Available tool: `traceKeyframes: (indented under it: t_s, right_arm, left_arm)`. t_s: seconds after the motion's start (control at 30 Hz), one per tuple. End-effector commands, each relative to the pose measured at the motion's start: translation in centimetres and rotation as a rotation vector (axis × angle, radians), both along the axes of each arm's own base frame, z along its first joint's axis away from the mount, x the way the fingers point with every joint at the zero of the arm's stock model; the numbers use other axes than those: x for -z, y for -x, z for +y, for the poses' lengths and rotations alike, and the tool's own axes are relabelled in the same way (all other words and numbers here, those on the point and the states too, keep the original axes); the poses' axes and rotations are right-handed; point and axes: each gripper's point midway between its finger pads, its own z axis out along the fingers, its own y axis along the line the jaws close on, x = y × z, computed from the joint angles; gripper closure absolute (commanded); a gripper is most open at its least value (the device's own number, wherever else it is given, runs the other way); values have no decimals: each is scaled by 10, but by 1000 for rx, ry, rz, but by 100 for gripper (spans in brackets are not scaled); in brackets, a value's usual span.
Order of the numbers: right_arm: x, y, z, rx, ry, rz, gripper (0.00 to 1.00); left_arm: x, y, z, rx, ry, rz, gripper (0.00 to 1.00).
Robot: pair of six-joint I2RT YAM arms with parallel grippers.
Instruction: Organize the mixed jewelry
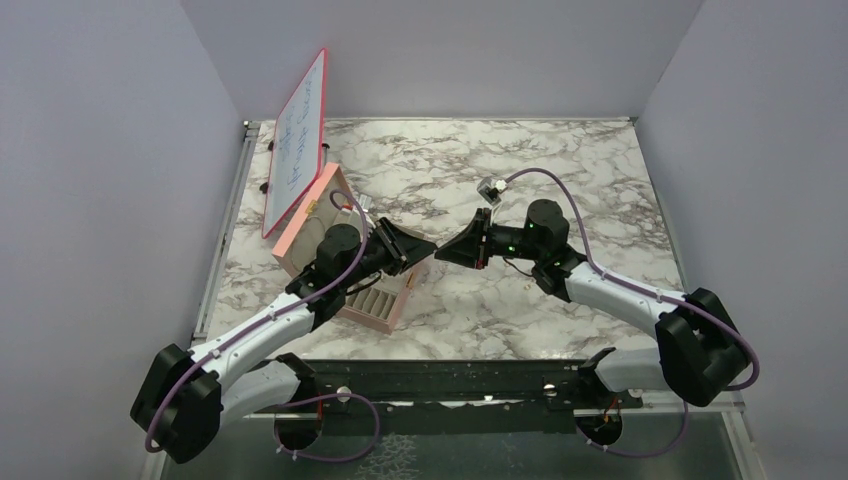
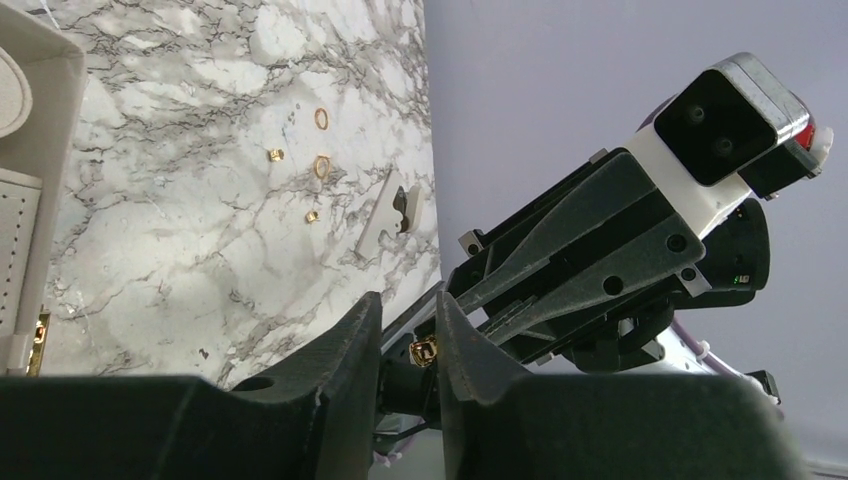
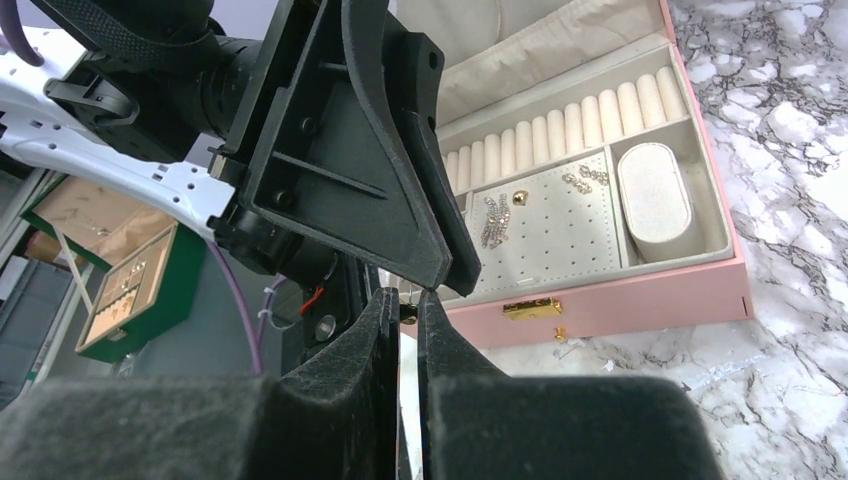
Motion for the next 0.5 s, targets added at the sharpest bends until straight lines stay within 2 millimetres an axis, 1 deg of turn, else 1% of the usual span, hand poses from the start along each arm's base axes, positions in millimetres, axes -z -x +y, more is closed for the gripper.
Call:
traceKeyframes:
  t_s: [0.0, 0.17, 0.3, 0.37, 0.43, 0.47]
  right_arm:
    - [-4, 3, 2, -20, -22, -21, 89]
    - [-3, -1, 3, -4, -20, -13, 89]
    - [-1, -5, 4, 12, -9, 0, 88]
    - [-1, -7, 4, 21, -6, 2, 88]
    - [-2, -8, 3, 29, -7, 1, 89]
    - [-3, -8, 4, 33, -9, 1, 89]
  left_arm:
    - [-15, -6, -1, -12, 38, -30, 77]
    - [-15, -3, -5, 12, 52, -15, 86]
    - [-26, 3, -9, 53, 89, -19, 89]
    - [-30, 6, -9, 60, 99, -22, 93]
    - [-31, 8, -9, 65, 104, -20, 99]
    - [-31, 9, -8, 67, 106, -18, 100]
